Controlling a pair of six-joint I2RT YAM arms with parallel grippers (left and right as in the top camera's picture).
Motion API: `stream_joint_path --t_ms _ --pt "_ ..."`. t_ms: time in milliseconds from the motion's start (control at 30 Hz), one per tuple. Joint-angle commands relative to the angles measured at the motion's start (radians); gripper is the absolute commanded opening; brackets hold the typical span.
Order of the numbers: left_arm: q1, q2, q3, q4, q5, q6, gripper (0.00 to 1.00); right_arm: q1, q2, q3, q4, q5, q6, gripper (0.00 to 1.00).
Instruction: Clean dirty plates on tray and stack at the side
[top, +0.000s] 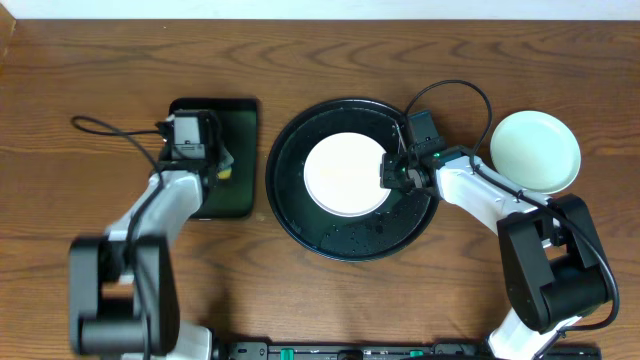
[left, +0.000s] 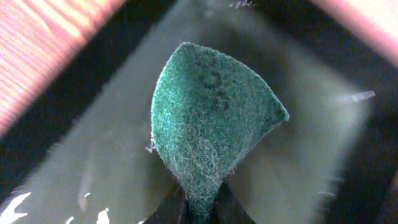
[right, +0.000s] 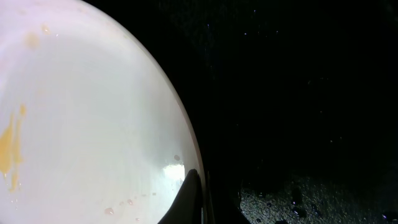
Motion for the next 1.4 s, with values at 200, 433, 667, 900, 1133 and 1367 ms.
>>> stream_joint_path --t_ms 200,433,667,900,1133,1367 --pt "0.002 -0.26 0.001 -0.097 0.211 0.013 0.07 0.021 0.047 -0.005 0.012 0.006 -0.014 0.01" --pt "-0.084 -0.223 0.001 -0.162 0.544 -0.022 0.07 0.021 0.047 -0.005 0.012 0.005 -0.089 0.01" --pt "-0.277 -0.187 0.001 -0.142 0.52 -0.025 0.07 0.021 0.047 -0.005 0.013 0.005 -0.2 0.01" --pt "-0.436 -0.108 0.001 -0.089 0.291 -0.197 0.07 0.021 0.047 -0.005 0.012 0.005 -0.124 0.01" --pt "-0.519 0.034 0.001 0.067 0.277 -0.296 0.07 0.021 0.047 -0.005 0.009 0.001 -0.082 0.01" --pt "-0.566 0.131 0.001 0.28 0.281 -0.337 0.08 0.025 0.046 -0.006 -0.006 0.001 -0.082 0.01"
